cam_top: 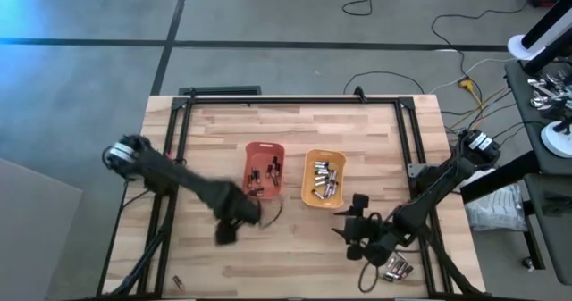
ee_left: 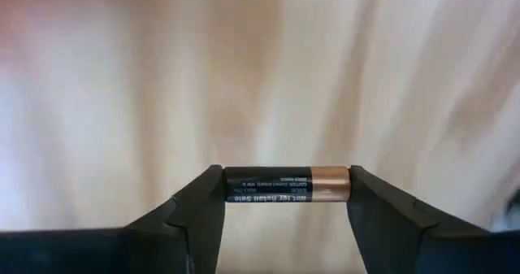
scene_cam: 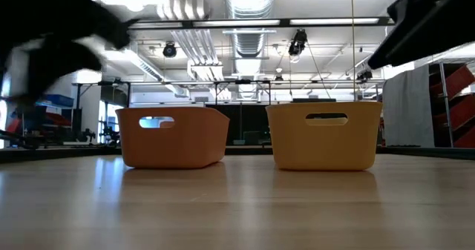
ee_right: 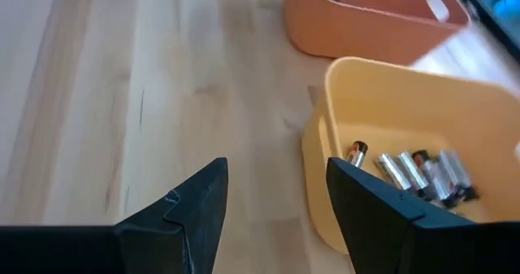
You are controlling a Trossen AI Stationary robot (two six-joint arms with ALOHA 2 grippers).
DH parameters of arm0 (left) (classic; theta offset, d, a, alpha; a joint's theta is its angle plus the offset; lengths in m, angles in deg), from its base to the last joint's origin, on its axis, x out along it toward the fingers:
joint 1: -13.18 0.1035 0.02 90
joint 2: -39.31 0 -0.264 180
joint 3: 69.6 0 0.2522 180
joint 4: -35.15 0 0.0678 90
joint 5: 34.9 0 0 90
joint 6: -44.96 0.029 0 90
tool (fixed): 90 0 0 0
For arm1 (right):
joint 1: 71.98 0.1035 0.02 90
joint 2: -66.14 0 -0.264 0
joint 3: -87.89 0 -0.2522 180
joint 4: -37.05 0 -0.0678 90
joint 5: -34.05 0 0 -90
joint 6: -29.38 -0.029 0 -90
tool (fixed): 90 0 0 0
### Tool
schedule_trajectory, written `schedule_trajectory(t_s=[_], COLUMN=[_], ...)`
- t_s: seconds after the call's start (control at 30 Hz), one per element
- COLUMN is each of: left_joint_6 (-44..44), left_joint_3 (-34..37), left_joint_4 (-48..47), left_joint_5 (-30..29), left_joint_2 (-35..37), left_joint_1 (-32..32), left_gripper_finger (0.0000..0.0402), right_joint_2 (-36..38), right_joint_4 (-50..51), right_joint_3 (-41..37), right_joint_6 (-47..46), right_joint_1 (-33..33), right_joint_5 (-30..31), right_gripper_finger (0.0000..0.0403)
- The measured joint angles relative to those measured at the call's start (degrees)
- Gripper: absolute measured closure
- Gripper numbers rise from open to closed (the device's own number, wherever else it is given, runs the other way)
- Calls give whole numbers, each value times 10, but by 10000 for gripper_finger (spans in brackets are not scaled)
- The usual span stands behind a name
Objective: Sort batteries
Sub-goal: Put the brown-black battery into the orange bin
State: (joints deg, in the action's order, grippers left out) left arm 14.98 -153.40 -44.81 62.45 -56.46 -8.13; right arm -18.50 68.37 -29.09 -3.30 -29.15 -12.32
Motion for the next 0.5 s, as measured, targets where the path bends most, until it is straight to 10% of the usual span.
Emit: schedule_trajectory(t_s=[0.13, 0.5], left_joint_6=[50, 213], left_joint_3=[-7, 44], left_joint_4=[118, 258], left_joint_5=[-148, -167], left_joint_2=[68, 24], left_joint_1=[78, 269], left_gripper_finger=[203, 203], right_joint_2=[0, -29], right_joint_4=[-2, -3], right_joint_3=[-1, -2], right_joint_6=[-70, -169], right_joint_1=[-12, 4], right_joint_5=[0, -62], right_gripper_finger=[199, 199])
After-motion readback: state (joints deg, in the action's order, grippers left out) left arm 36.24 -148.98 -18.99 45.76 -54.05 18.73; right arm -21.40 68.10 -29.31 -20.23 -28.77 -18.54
